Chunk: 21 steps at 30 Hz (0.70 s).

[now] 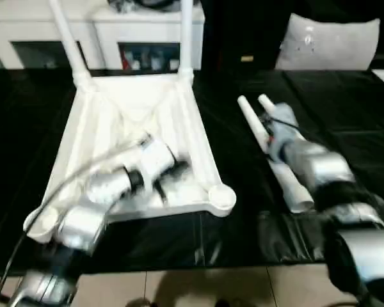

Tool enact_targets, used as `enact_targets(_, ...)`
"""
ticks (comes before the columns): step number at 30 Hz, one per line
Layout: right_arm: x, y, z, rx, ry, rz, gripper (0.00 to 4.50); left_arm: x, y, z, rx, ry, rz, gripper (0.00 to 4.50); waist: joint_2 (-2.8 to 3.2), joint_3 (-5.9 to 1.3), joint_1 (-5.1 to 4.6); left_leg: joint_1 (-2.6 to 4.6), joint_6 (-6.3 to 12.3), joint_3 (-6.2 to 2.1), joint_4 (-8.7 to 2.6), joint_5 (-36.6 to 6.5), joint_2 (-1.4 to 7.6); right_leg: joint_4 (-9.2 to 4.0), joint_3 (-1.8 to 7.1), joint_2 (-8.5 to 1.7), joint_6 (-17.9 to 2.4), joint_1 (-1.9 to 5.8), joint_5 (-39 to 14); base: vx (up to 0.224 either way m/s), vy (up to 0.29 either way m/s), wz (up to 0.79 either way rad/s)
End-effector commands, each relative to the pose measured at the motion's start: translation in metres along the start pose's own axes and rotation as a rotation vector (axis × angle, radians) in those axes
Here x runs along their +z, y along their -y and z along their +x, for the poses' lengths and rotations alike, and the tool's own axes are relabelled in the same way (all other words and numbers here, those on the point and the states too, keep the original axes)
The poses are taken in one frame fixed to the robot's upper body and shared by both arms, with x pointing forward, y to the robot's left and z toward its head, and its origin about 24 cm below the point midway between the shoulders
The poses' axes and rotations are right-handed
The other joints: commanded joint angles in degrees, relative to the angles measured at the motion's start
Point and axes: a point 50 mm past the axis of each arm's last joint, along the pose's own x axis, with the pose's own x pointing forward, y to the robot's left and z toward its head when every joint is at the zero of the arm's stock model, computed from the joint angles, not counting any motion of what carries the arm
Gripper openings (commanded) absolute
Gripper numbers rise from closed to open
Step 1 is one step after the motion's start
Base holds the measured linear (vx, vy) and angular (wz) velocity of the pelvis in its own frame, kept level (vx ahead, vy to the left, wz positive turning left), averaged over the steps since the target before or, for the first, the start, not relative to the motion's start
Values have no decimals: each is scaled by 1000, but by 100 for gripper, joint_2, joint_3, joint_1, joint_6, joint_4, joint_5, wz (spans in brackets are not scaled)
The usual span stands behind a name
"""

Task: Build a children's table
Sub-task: Pick table leg

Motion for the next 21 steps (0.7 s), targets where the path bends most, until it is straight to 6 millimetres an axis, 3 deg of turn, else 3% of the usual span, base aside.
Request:
enact_targets(1, -2, 0, -7, 25, -59, 1, 450, 8, 7, -3, -74, -1, 11, 93, 6, -383, 13, 37, 62, -44, -408, -1040, 208, -414, 324, -390, -854, 397, -1909, 0, 0, 0)
enact_targets(3, -4, -1, -9, 36, -82, 8, 422, 9, 9, -4, -92, -5, 16, 124, 20, -330, -10, 67, 21, -36, -416, -1308, 202, -494, 312, -385, -709, 346, -2419, 0, 0, 0)
enact_targets(4, -7, -2, -11, 46, -112, 12, 422, 12, 11, -5, -103, -5, 21, 124, -18, -339, -16, 85, -23, -50, -418, -1342, 188, -500, 315, -395, -614, 364, -2588, 0, 0, 0)
enact_targets(5, -11, -3, -13, 43, -150, 11, 412, 14, 12, -6, -105, -5, 23, 128, -46, -348, -15, 74, -17, -62, -425, -1267, 195, -497, 316, -402, -540, 371, -2624, 0, 0, 0)
enact_targets(6, -11, -3, -14, 43, -152, 11, 412, 14, 12, -6, -105, -5, 23, 128, -28, -348, -29, 81, -18, -58, -425, -1229, 195, -506, 320, -388, -516, 354, -2590, 0, 0, 0)
enact_targets(7, -14, -3, -16, 33, -176, 11, 396, 16, 12, -6, -103, -6, 26, 137, -76, -344, -43, 80, -14, -51, -422, -1217, 190, -517, 319, -378, -495, 350, -2596, 0, 0, 0)
enact_targets(8, -14, -2, -18, 38, -173, 23, 384, 18, 10, -6, -87, -9, 27, 137, -56, -356, -37, 74, -23, -56, -418, -1153, 183, -499, 322, -388, -490, 359, -2562, 0, 0, 0)
enact_targets(11, -15, -1, -22, 39, -173, 30, 367, 17, 10, -8, -81, -26, 30, 166, -77, -369, -38, 57, 4, -48, -405, -1002, 174, -494, 326, -386, -439, 363, -2451, 0, 0, 0)
enact_targets(16, -23, 0, -32, 36, -212, 39, 328, 16, 11, -11, -74, -58, 21, 204, -83, -382, -49, 43, 27, -42, -398, -761, 177, -428, 338, -367, -561, 379, -1989, 0, 0, 0)
enact_targets(21, -35, 0, -33, 38, -255, 46, 282, 15, 15, -9, -89, -67, -2, 239, -45, -369, -73, 45, 11, -41, -392, -862, 169, -459, 333, -370, -593, 383, -2111, 0, 0, 0)
